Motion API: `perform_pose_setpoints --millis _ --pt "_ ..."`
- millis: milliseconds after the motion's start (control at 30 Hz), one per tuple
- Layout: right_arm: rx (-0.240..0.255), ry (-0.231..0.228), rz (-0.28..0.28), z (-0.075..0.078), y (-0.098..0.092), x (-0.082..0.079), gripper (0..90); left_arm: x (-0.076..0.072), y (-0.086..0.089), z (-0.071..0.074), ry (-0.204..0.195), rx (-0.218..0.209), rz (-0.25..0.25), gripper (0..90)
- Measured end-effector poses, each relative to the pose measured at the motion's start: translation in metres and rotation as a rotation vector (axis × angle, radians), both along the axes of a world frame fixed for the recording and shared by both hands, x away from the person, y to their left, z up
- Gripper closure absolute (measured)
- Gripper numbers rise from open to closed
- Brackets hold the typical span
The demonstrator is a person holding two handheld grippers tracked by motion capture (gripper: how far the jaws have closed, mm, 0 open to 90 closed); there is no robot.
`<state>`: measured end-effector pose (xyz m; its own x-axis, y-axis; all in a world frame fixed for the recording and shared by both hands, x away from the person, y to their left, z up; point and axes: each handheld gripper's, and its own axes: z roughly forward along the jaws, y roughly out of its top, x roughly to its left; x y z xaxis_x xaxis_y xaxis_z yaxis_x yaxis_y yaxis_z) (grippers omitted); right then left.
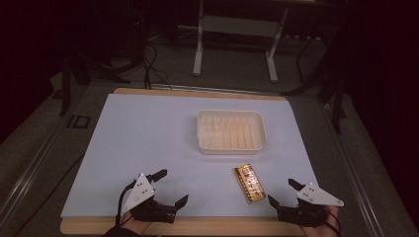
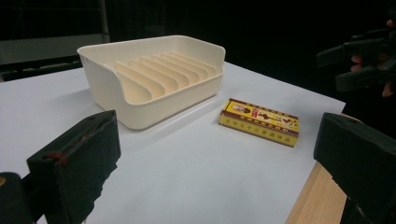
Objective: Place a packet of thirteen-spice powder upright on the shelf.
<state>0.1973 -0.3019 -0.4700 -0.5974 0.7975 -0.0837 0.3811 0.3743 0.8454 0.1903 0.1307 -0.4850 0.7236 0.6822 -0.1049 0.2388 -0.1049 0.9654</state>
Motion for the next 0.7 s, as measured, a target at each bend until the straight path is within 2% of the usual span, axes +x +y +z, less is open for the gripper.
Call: perform_pose_setpoints --millis 233,300,400,567,700 --pt "0.014 0.006 0.013 0.001 0.001 0.000 12.9 -0.001 -0.002 0.000 -0.003 0.004 -0.002 1.5" --pt "0.001 0.009 0.009 0.000 0.003 0.000 12.8 0.000 -0.003 -0.001 0.001 0.001 -0.006 1.5" --pt "0.031 0.040 0.013 0.003 0.005 0.000 12.5 0.000 -0.003 -0.001 0.000 -0.001 -0.008 1.5" --pt "0.056 0.031 0.028 0.013 0.009 0.000 11.9 0.000 -0.004 -0.001 -0.005 0.001 -0.005 1.5" --pt "0.038 0.058 0.031 0.016 0.015 0.004 13.4 0.001 -0.004 -0.001 -0.005 0.004 0.001 1.5"
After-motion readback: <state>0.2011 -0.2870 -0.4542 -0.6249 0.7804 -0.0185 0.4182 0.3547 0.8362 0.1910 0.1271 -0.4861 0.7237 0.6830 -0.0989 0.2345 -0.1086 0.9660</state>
